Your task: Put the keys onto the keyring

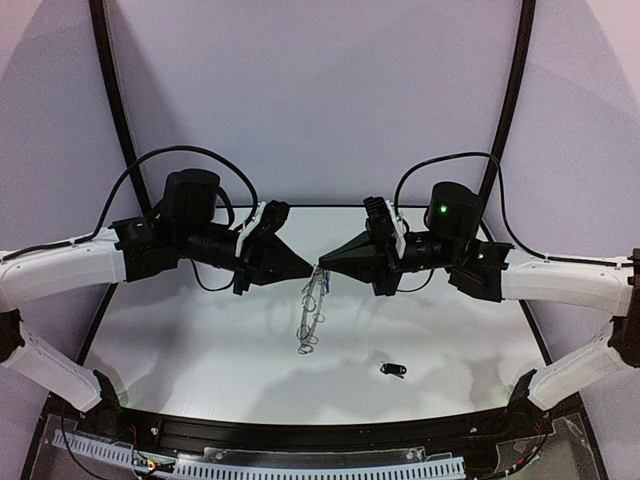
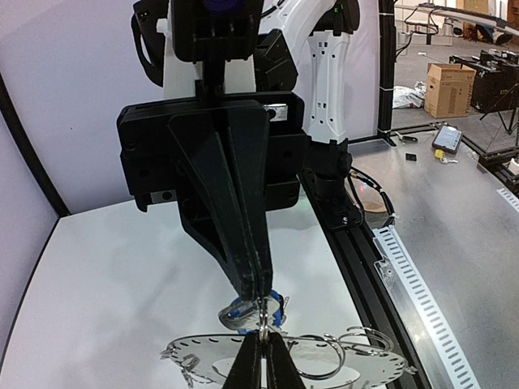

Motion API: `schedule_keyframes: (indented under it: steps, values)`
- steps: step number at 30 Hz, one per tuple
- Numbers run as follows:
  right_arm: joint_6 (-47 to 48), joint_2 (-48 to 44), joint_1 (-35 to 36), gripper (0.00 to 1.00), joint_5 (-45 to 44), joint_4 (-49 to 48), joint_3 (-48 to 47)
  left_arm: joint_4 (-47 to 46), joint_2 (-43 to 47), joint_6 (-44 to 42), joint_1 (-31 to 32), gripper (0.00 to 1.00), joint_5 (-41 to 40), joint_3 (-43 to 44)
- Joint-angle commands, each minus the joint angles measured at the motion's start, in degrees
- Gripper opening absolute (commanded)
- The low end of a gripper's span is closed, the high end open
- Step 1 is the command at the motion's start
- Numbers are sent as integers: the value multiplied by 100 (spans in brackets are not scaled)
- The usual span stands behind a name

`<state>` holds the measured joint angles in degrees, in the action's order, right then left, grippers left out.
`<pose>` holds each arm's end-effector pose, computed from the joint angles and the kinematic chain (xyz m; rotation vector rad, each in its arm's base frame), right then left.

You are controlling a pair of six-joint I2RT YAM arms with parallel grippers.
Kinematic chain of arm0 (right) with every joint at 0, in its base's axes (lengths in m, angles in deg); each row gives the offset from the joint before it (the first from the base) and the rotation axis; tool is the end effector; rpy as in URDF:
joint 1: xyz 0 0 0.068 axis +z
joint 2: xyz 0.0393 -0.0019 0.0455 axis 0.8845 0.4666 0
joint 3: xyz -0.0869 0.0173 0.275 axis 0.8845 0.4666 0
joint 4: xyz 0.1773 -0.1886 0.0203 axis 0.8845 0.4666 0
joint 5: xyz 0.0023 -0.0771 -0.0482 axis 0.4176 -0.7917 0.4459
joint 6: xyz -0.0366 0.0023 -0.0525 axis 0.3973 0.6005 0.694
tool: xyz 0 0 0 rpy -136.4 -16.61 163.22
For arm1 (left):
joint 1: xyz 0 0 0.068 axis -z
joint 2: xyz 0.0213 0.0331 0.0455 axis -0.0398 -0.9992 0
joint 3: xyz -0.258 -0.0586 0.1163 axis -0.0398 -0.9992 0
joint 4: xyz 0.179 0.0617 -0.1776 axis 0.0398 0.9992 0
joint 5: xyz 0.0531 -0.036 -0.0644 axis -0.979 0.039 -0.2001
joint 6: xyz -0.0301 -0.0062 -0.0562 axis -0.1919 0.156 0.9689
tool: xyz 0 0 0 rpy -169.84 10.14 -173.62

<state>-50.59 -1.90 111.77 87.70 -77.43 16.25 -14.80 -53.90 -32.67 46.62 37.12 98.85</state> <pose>0.1719 0.2591 0.3435 -1.3884 0.9929 1.1731 0.1814 -0.2620 0.3525 1.5457 1.1534 -1.0437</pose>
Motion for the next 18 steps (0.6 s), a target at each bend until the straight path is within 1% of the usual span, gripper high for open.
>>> schedule_keyframes:
  steps: [1,10,18]
  values:
    - [-19,-25,43,0,16,-142,-143,-162,57,-113,-4,1,97,-29]
    - [-119,-123,43,0,36,-274,-82,87,71,-227,-4,1,152,-4]
    - [-281,91,43,0,316,-455,-217,416,-46,-374,-4,1,360,184]
